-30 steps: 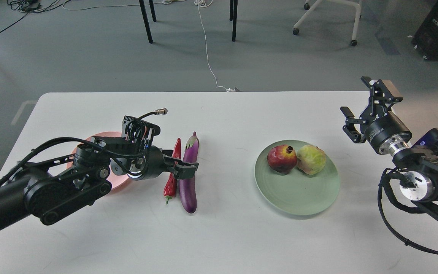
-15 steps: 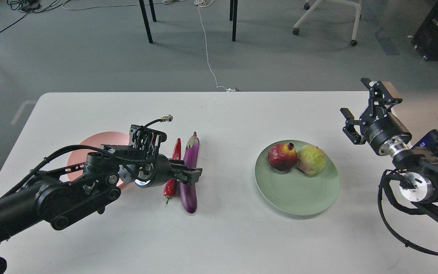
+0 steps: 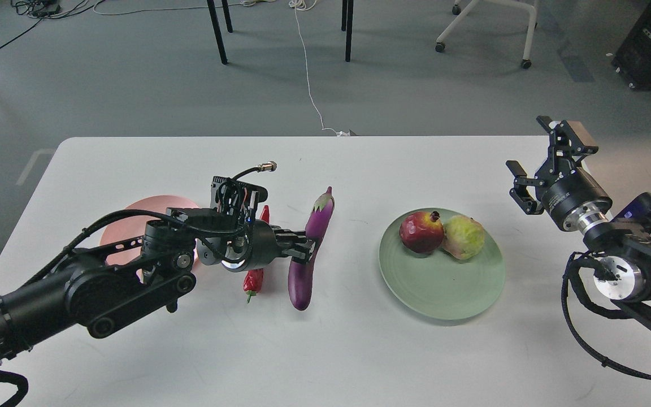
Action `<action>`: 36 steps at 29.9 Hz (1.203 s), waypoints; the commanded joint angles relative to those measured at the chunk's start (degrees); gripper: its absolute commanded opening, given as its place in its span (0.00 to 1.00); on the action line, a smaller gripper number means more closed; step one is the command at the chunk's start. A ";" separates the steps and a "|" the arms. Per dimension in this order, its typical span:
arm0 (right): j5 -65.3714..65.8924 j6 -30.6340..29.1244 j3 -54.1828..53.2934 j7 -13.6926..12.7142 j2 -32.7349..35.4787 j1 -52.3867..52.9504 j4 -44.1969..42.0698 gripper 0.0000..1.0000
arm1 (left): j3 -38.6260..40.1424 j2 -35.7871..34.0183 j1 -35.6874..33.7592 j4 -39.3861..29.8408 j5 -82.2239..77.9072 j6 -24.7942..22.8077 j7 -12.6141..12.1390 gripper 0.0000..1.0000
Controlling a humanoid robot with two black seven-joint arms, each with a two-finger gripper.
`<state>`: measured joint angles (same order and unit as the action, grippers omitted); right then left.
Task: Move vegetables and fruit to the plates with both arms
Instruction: 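Carry the eggplant onto the pink plate and release it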
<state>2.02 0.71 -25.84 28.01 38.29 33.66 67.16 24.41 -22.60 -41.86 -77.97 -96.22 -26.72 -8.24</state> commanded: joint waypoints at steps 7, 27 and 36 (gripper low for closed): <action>0.00 0.09 0.09 -0.01 -0.67 -0.08 0.08 0.98 | 0.20 -21.49 -3.32 -3.95 4.02 -1.23 10.42 0.20; 0.00 0.17 0.09 -0.01 -1.55 0.00 0.08 0.98 | -3.84 -33.04 2.31 8.80 3.23 5.10 22.65 0.80; 0.00 0.09 0.00 -0.01 -1.46 0.00 0.26 0.98 | -3.23 -32.95 0.38 7.84 3.93 5.01 23.09 0.96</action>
<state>2.03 0.88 -25.82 28.00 36.78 33.66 67.40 20.37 -56.09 -40.40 -69.21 -92.71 -21.64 14.84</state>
